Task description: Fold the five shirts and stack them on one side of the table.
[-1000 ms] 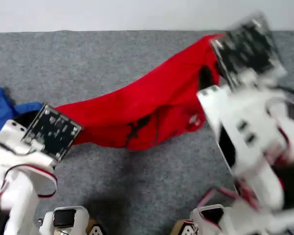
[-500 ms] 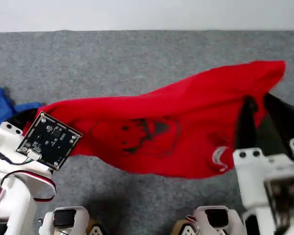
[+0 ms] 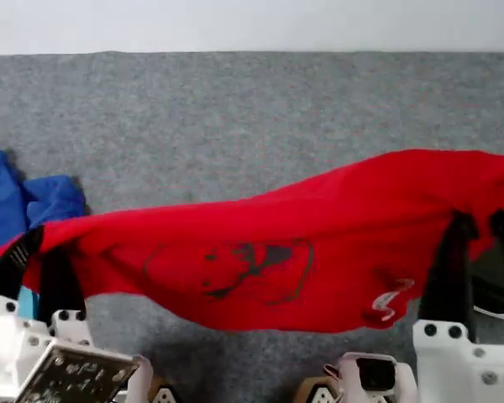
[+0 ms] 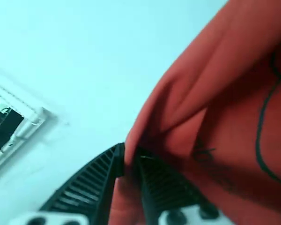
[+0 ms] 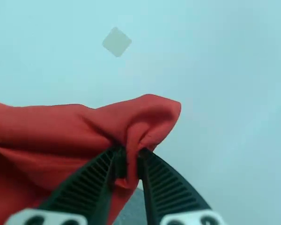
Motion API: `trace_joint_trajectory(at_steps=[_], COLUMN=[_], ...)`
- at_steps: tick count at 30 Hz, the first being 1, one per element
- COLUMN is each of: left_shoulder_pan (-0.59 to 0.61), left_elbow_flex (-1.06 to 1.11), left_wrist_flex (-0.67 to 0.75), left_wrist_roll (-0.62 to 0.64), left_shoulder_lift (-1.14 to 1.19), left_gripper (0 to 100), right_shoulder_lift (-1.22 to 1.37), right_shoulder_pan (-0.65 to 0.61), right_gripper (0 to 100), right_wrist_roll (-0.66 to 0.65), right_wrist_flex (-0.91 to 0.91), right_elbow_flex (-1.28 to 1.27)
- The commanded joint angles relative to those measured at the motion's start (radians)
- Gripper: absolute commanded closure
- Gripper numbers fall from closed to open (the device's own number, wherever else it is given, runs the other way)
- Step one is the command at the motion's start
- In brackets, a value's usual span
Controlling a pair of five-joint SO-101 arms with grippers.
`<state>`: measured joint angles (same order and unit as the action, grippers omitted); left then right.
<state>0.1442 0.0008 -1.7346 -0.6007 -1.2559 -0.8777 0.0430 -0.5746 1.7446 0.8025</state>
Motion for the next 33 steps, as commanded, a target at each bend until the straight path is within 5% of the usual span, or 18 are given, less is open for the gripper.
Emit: trace_joint_trajectory(at_steps=[1,10,26,33], left_shoulder_pan=[0.005,0.005,0.006,0.005], left_elbow_flex=[0.039,0.197,0.348,0.596], left_wrist_flex=[-0.017,-0.017,-0.018,0.021], left_wrist_roll=[0.008,0.008,0.008,0.008], left_shoulder_lift=[-0.026,-0.19,-0.327,-0.325], left_gripper=[100,100,100,100], right_shoulder_lift=[0.001,-0.027,-0.044,0.038], right_shoulder_pan=[0.031,0.033,0.033,0.028], right_gripper=[98.7,98.7,98.7,98.7], right_wrist_roll=[-0.06,-0.181,-0.216,-0.21], right_wrist_flex=[-0.047,-0.122,-0.096,-0.033], right_elbow_flex=[0.009,0.009,0.003,-0.166])
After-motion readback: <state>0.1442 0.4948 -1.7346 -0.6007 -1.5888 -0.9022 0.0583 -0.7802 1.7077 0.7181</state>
